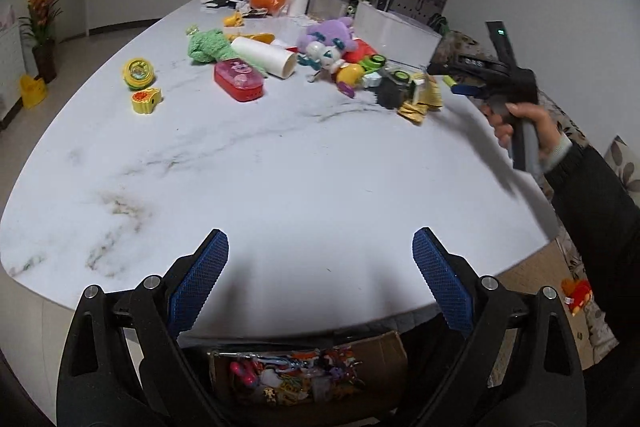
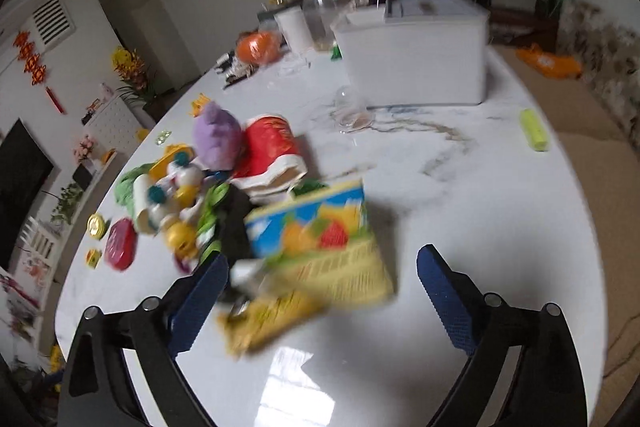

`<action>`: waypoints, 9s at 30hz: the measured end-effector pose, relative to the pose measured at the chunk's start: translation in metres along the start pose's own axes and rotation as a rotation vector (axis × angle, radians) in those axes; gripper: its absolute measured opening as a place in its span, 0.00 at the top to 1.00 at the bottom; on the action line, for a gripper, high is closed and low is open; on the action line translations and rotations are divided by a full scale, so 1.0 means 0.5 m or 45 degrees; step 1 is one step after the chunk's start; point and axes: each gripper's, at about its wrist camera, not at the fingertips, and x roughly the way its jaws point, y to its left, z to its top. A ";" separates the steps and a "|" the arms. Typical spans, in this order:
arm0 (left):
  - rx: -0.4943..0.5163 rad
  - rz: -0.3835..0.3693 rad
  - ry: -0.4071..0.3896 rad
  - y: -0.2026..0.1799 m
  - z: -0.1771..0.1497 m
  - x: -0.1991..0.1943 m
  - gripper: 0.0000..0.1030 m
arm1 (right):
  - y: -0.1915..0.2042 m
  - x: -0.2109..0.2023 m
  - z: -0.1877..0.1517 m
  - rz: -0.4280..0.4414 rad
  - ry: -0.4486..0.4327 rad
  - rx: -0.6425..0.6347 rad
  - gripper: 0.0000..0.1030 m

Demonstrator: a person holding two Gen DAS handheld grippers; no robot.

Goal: Collect trash
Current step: 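Grasp the fruit-print snack bag with the right tool while the left tool grasps the pink Snow White box, then carry the snack bag and pink box into the cardboard box and open both tools, then grasp the orange sun-shaped toy with the left tool while the right tool grasps the yellow snack packet, then lower both items into the cardboard box and open both tools, then grasp the green monster truck with the right tool while the left tool grasps the yellow round badge, then carry both toys into the cardboard box and open both tools, then grasp the white-teal ball toy with the right tool while the left tool grasps the white paper roll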

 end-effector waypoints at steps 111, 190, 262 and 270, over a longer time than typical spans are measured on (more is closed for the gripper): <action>-0.205 0.416 0.022 0.201 0.170 0.141 0.64 | 0.264 -0.110 -0.359 -0.083 0.003 -0.175 0.71; -0.176 0.636 0.020 0.340 0.297 0.203 0.12 | 0.197 0.009 -0.209 -0.117 0.093 -0.267 0.57; -0.159 0.333 0.024 0.119 0.202 0.159 0.13 | 0.336 0.205 -0.023 -0.055 0.171 -0.592 0.66; -0.271 0.257 -0.005 0.109 0.315 0.239 0.13 | 0.197 0.050 -0.143 0.005 0.155 -0.372 0.72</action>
